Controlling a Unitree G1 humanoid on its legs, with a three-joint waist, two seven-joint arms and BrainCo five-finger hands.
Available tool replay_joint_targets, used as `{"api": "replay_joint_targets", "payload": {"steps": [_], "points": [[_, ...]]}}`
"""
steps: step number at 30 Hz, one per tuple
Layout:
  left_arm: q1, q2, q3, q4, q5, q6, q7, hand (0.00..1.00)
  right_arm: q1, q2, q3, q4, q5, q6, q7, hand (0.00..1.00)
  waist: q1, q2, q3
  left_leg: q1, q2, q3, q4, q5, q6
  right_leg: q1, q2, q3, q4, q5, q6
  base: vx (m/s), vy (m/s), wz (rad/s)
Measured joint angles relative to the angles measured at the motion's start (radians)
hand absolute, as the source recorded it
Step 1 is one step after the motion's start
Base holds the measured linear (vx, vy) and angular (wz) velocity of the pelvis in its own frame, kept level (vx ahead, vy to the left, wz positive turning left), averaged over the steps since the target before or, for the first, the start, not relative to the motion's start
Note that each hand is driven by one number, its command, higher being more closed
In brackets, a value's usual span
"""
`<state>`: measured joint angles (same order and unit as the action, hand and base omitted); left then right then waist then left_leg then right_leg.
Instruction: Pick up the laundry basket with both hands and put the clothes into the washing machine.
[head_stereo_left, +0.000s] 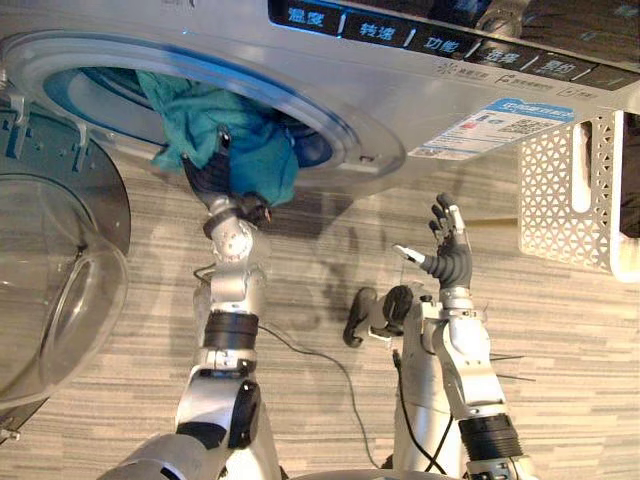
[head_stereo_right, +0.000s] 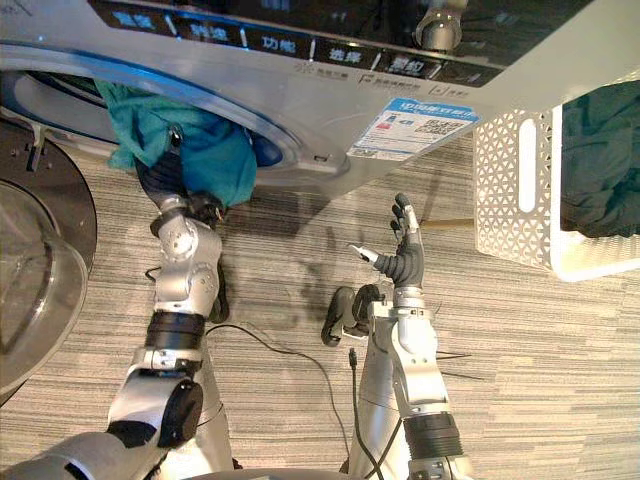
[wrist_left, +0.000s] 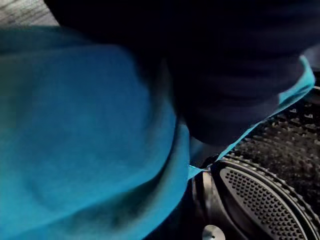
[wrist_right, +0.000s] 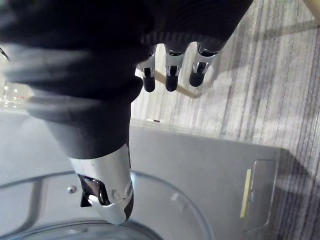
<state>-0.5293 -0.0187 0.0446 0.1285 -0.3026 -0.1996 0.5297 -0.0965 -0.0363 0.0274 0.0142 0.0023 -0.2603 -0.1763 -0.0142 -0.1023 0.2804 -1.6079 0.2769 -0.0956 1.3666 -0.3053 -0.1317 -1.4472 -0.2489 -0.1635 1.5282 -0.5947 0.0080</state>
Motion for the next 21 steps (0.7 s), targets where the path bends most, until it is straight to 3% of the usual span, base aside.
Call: {"api": "replay_joint_targets", "payload": {"steps": [6,9,12,17,21], "points": [[0.004,-0.006,-0.044,-0.06,0.115,-0.003,0.001,1.0,0.007,-0.001,0.0,0.0,-0.013,0.0,0.0,0.0,0.002,0.0,0.0,0.021,-0.001,0.003,-0.012,0.0,0.0,0.021,-0.001,-0.002,-0.015,0.0,0.001,0.04,-0.031,0.01],[-0.052,0.037,-0.037,-0.058,0.161,0.01,0.019,1.0,0.006,-0.001,0.001,0.0,-0.013,0.0,0.003,0.0,0.002,0.001,0.0,0.021,0.001,0.004,-0.015,0.001,0.0,0.02,0.002,-0.003,-0.02,0.002,0.004,0.05,-0.03,-0.02],[-0.188,0.145,-0.005,-0.035,0.2,0.04,0.039,1.0,0.006,-0.009,0.0,0.0,-0.012,-0.002,0.005,0.0,-0.003,0.001,0.001,0.019,0.004,0.003,-0.015,0.001,0.0,0.02,0.006,-0.004,-0.026,0.005,0.008,0.05,-0.025,-0.06],[-0.449,0.355,0.008,0.034,0.214,0.043,0.038,1.0,-0.013,-0.014,-0.031,-0.004,-0.007,-0.009,0.012,0.0,-0.005,0.002,0.001,0.005,0.02,0.004,-0.013,-0.004,0.007,0.014,0.022,-0.005,-0.051,0.025,0.019,0.05,-0.006,-0.14],[-0.53,0.412,-0.005,0.085,0.241,0.055,0.014,1.0,-0.033,-0.028,-0.038,-0.033,0.02,-0.012,0.048,0.0,-0.017,0.002,0.002,-0.019,0.021,0.005,0.0,-0.009,0.016,-0.007,0.022,-0.002,-0.049,0.029,0.022,0.05,-0.005,-0.05]]}}
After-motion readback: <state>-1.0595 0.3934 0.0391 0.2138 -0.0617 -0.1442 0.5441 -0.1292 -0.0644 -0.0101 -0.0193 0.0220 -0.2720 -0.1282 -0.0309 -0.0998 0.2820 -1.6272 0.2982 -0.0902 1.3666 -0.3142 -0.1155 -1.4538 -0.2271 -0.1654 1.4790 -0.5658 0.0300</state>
